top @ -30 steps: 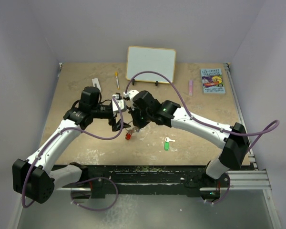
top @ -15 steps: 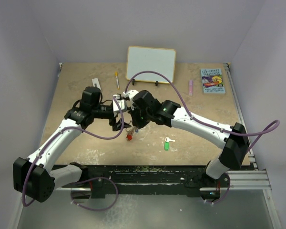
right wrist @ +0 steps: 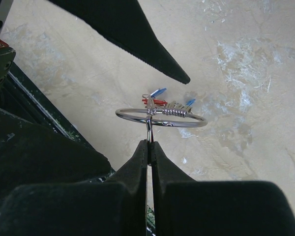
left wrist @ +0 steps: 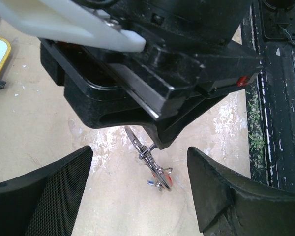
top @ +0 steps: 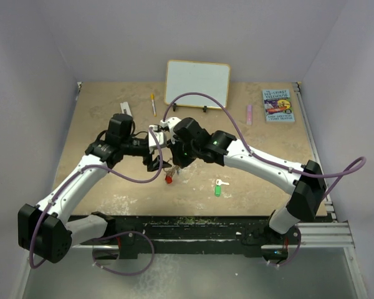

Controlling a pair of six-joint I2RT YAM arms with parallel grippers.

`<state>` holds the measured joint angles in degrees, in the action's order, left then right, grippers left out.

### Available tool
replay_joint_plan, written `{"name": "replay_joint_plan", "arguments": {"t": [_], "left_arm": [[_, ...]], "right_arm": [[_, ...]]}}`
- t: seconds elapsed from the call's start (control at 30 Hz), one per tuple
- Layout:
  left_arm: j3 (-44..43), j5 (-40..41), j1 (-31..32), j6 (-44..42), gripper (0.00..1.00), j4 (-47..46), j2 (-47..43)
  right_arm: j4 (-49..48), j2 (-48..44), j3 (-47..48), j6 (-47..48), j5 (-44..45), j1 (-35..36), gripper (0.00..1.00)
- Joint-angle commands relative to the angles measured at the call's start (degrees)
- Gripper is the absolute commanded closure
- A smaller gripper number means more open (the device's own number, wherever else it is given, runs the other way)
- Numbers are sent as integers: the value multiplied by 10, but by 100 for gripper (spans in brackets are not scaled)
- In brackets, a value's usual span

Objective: Put the keys on the keyring

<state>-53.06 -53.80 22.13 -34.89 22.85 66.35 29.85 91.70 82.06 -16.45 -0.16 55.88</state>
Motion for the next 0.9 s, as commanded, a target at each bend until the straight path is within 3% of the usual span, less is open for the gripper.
{"name": "replay_joint_plan", "arguments": {"t": [0.0, 0.27, 0.47, 0.87], "left_arm": [[-9, -23, 4, -42, 20, 20, 0], [-18, -58, 4, -114, 25, 66, 2], [-22, -71, 4, -119, 30, 65, 7], [-35, -99, 4, -153, 47, 107, 3]], "right_arm": [[-2, -24, 27, 8, -14, 5, 100], [12, -38, 18, 24, -39, 8, 100], [0, -63, -2, 25, -72, 11, 100], [2, -56, 0, 27, -89, 16, 100]]}}
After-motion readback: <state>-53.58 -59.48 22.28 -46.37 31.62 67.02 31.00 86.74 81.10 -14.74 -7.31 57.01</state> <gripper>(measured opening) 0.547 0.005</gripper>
